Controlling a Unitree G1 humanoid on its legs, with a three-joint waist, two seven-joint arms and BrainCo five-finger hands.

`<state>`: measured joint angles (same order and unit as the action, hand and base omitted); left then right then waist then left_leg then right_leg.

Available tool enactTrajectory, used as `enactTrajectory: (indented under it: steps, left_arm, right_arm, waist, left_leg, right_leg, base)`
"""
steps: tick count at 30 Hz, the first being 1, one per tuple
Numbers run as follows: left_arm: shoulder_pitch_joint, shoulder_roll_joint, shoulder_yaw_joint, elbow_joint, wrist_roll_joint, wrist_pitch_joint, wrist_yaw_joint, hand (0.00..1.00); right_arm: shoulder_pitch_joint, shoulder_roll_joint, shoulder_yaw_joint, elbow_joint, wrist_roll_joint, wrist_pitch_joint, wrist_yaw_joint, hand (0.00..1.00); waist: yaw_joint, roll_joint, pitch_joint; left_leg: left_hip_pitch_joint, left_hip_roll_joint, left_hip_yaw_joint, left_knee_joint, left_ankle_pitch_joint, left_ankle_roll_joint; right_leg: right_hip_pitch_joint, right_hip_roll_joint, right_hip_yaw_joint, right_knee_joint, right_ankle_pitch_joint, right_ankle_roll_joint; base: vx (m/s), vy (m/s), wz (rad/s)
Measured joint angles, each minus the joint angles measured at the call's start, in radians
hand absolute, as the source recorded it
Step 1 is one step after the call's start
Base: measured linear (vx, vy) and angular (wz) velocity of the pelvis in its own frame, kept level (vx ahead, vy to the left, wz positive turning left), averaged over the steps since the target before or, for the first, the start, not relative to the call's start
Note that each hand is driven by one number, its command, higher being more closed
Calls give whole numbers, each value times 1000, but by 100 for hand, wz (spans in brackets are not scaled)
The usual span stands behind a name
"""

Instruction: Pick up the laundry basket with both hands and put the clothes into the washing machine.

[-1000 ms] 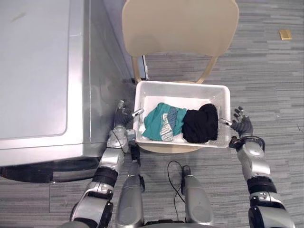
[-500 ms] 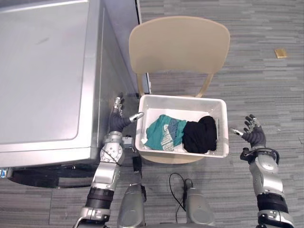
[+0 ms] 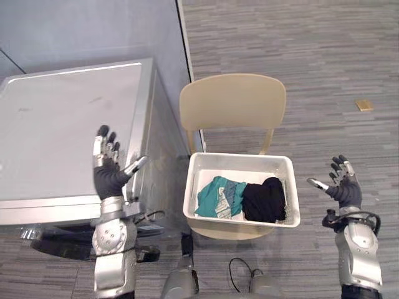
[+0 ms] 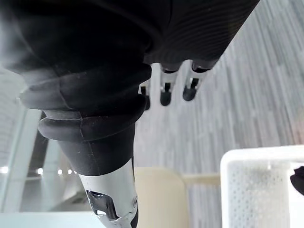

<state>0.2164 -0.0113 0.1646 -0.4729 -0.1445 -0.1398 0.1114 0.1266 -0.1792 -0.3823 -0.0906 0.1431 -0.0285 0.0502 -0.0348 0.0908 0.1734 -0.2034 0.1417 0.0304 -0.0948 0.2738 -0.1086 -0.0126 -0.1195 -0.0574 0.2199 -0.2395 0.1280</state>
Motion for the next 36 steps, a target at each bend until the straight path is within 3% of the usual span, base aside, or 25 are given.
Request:
enactTrajectory:
  steps: [10,12,13,14,17,19,20,21,22,24,26,27,28,30,31,32,33,34,35,36]
  left_arm:
    - [236,-84,28,-192,45,-24,32,0]
    - [253,-93,78,-210,60,-33,63,0]
    - [267,-90,111,-214,70,-35,80,0]
    - [283,-104,137,-224,76,-36,99,0]
    - [329,-128,202,-266,80,-37,142,0]
    - [328,-131,254,-272,105,-38,183,0]
    - [320,-123,271,-272,111,-37,193,0]
    - [315,-124,299,-272,118,-38,212,0]
    - [316,-134,336,-275,118,-38,228,0]
    - [316,-135,371,-276,118,-38,256,0]
    - [312,-134,395,-267,118,-34,270,0]
    - [306,-126,413,-235,118,-32,281,0]
    - [306,-126,443,-175,119,-22,287,0]
    - [303,-126,479,-69,120,-14,287,0]
    - [308,-126,484,-30,119,-11,287,0]
    - [283,-121,484,106,117,0,279,0]
    - [261,-110,485,184,117,7,278,0]
    - [211,-84,504,348,103,29,274,0]
    - [170,-77,536,503,73,51,264,0]
    - [153,-75,546,582,66,56,261,0]
  right_arm:
    - [202,140,115,-146,-53,-15,22,0]
    - [221,146,141,-171,-44,-15,25,0]
    - [224,159,149,-184,-35,-24,33,0]
    - [227,162,154,-203,-31,-26,35,0]
    - [226,170,191,-213,-22,-39,36,0]
    - [180,171,221,-213,-14,-39,31,0]
    - [168,172,225,-213,-14,-41,31,0]
    - [147,171,227,-218,-9,-41,17,0]
    - [144,161,233,-236,-6,-43,10,0]
    - [144,159,239,-254,-6,-44,-4,0]
    - [139,159,235,-253,-6,-43,-18,0]
    - [131,161,224,-253,-6,-44,-28,0]
    - [120,161,217,-251,-6,-42,-33,0]
    - [114,161,213,-251,-7,-42,-47,0]
    - [114,158,206,-251,-7,-42,-51,0]
    - [95,160,186,-232,-8,-40,-59,0]
    - [79,160,179,-217,-8,-40,-65,0]
    - [41,169,159,-174,-8,-40,-71,0]
    - [7,170,156,-135,-7,-40,-83,0]
    - [11,170,150,-123,-7,-40,-94,0]
  waist:
    - [21,-5,-62]
    - [27,-8,-64]
    - [42,-26,-61]
    - [67,-3,-74]
    - [77,-14,-117]
    - [81,-31,-122]
    - [83,-64,-121]
    - [112,-42,-118]
    - [129,-28,-122]
    - [128,-23,-124]
    - [122,-42,-119]
    - [132,-70,-112]
    - [136,-63,-109]
    - [129,-55,-109]
    - [130,-46,-109]
    - [111,-62,-114]
    - [98,-105,-116]
    - [103,-113,-100]
    - [102,-112,-83]
    - [100,-111,-84]
  left_leg:
    - [43,21,-56,0,-15,-13]
    - [41,31,-52,1,-68,-42]
    - [3,32,-54,87,-67,1]
    - [-26,33,-54,214,-92,-4]
    - [-34,32,-73,190,-110,-10]
    - [-25,35,-86,130,-130,-11]
    - [-31,33,-83,150,-131,2]
    - [-49,30,-91,257,-138,14]
    - [-50,24,-111,271,-136,0]
    - [-57,6,-136,245,-133,6]
    - [-81,-5,-113,240,-181,79]
    - [-121,7,-61,337,-211,123]
    - [-153,22,-29,506,-229,146]
    - [-121,34,0,612,-310,121]
    - [-111,28,-1,586,-310,112]
    - [-81,-18,-7,468,-271,51]
    - [-67,-36,-9,403,-242,51]
    - [-76,-22,-2,467,-287,96]
    - [-99,30,-7,617,-349,75]
    - [-94,52,-15,648,-361,56]
  right_leg:
    - [98,37,-69,-13,-9,-21]
    - [113,46,-98,-16,-14,-43]
    - [119,34,-107,-19,-18,-52]
    - [133,58,-105,-2,-29,-49]
    - [139,67,-133,-1,-38,-57]
    - [148,78,-181,-4,-38,-74]
    - [147,62,-192,-5,-38,-83]
    - [152,67,-193,4,-42,-86]
    - [166,86,-215,8,-50,-80]
    - [166,79,-264,30,-66,-78]
    - [167,60,-330,33,-66,-78]
    - [167,37,-358,39,-66,-82]
    - [172,27,-369,47,-66,-82]
    - [184,10,-361,68,-68,-78]
    - [181,13,-351,82,-74,-74]
    - [151,-7,-301,91,-103,-84]
    - [139,-28,-300,80,-95,-94]
    - [122,-53,-301,71,-59,-56]
    - [124,-48,-293,62,-37,-49]
    - [131,-45,-290,51,-32,-42]
  base:
    - [-51,-33,20]
    - [-100,-77,45]
    - [-46,-46,17]
    - [-9,-19,18]
    - [-21,-63,39]
    - [-52,-92,67]
    - [-49,-23,37]
    - [-11,-19,22]
    - [-14,-28,31]
    - [-34,-54,81]
    - [-25,-19,95]
    - [-2,40,58]
    - [25,75,35]
    - [46,80,6]
    - [4,59,26]
    - [-26,54,40]
    - [-10,77,16]
    - [11,95,-27]
    - [17,55,-44]
    - [13,155,-21]
